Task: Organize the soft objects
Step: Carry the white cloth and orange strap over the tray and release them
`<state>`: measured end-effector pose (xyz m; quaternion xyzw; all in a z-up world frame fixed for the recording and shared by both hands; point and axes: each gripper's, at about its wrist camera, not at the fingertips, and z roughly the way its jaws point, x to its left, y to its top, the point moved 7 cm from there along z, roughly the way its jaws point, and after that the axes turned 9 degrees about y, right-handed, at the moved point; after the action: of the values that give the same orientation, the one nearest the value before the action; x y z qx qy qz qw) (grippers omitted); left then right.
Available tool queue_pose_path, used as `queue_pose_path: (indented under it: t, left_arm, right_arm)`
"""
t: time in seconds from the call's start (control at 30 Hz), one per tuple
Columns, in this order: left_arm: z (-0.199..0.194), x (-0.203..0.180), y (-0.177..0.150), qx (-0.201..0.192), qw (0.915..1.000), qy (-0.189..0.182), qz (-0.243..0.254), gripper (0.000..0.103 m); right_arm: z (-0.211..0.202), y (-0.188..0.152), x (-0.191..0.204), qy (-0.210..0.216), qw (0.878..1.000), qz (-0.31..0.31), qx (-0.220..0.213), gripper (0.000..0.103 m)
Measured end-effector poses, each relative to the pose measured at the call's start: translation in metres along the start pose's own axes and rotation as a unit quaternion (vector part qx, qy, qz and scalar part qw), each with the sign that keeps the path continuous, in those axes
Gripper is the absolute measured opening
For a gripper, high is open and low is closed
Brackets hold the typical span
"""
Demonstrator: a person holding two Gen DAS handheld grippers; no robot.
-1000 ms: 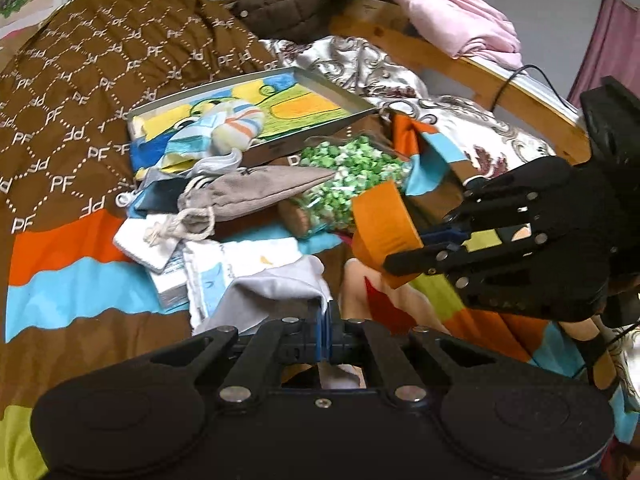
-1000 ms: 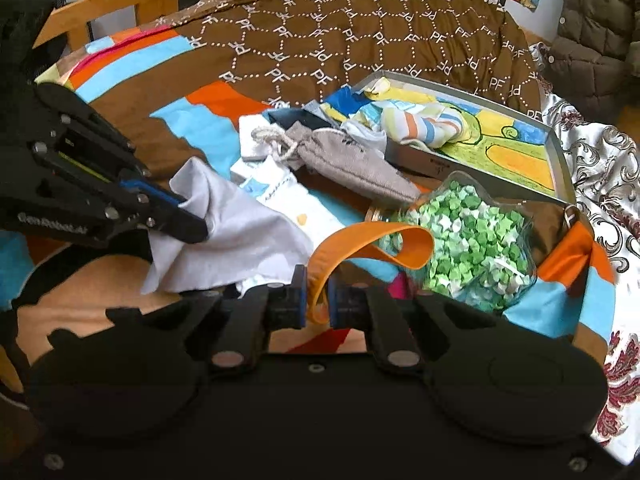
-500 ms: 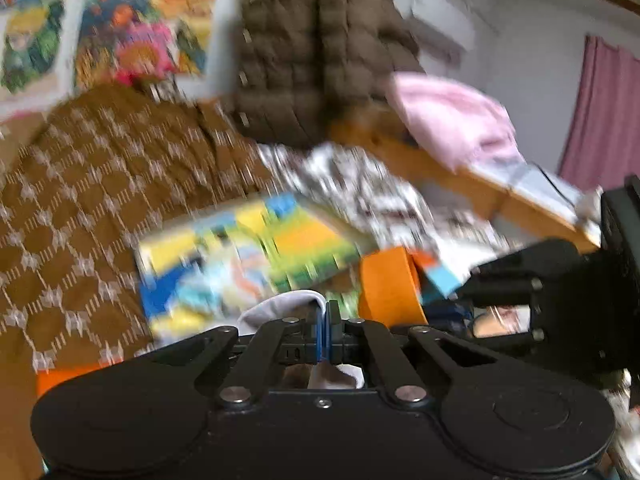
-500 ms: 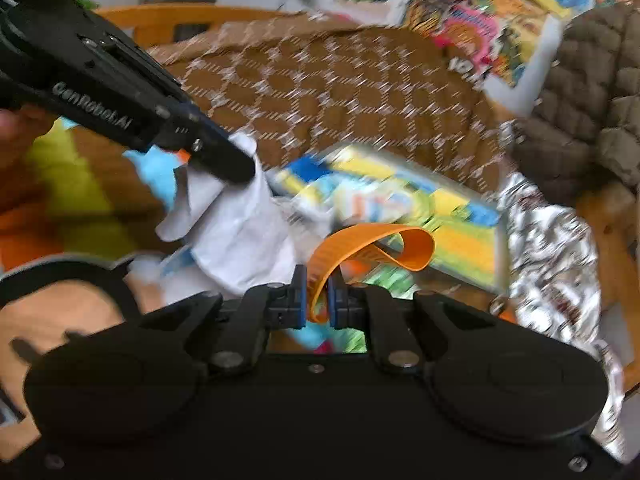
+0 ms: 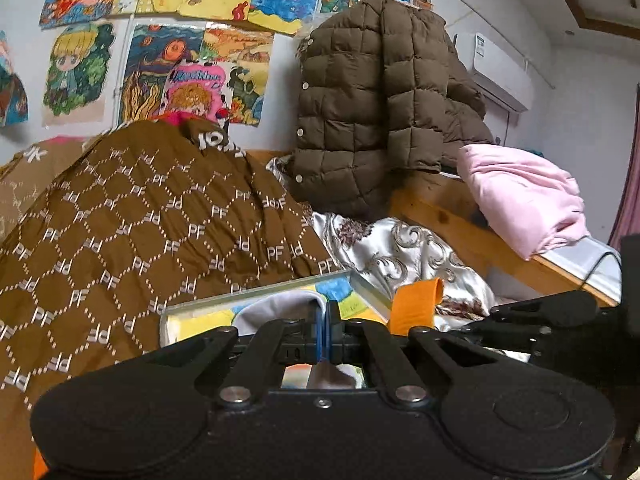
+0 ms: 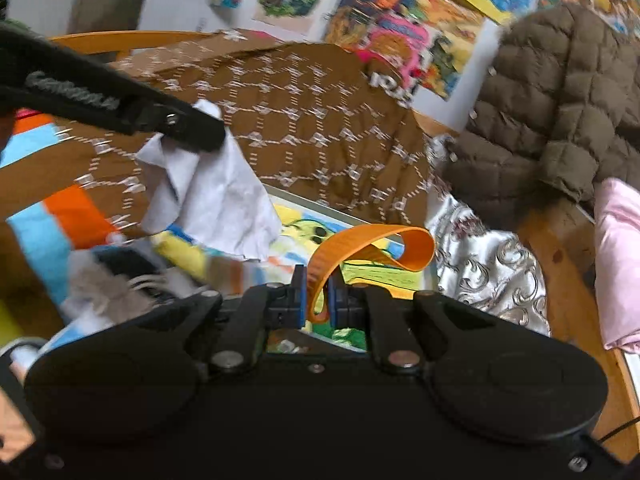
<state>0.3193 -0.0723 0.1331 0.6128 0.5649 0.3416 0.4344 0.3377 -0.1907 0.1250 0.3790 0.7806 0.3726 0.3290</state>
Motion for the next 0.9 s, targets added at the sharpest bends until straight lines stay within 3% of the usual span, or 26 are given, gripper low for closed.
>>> queue_pose_path:
  t: [0.2, 0.43, 0.9]
  left_arm:
    - [0.046, -0.01, -0.002, 0.008, 0.9997, 0.002, -0.023, 0.0]
    - [0.094, -0.016, -0.008, 0.027, 0.998, -0.004, -0.058, 0.0]
    - [0.168, -0.022, -0.057, 0.119, 0.9877, 0.008, -0.101, 0.0]
  right_arm:
    - [0.044, -0.003, -0.042, -0.017, 0.997, 0.078, 0.014, 0.004]
    - [0.068, -0.016, -0.069, -0.009, 0.987, 0.158, 0.021, 0.005]
    - [0.115, -0.067, -0.098, -0.011, 0.974, 0.212, 0.08, 0.005]
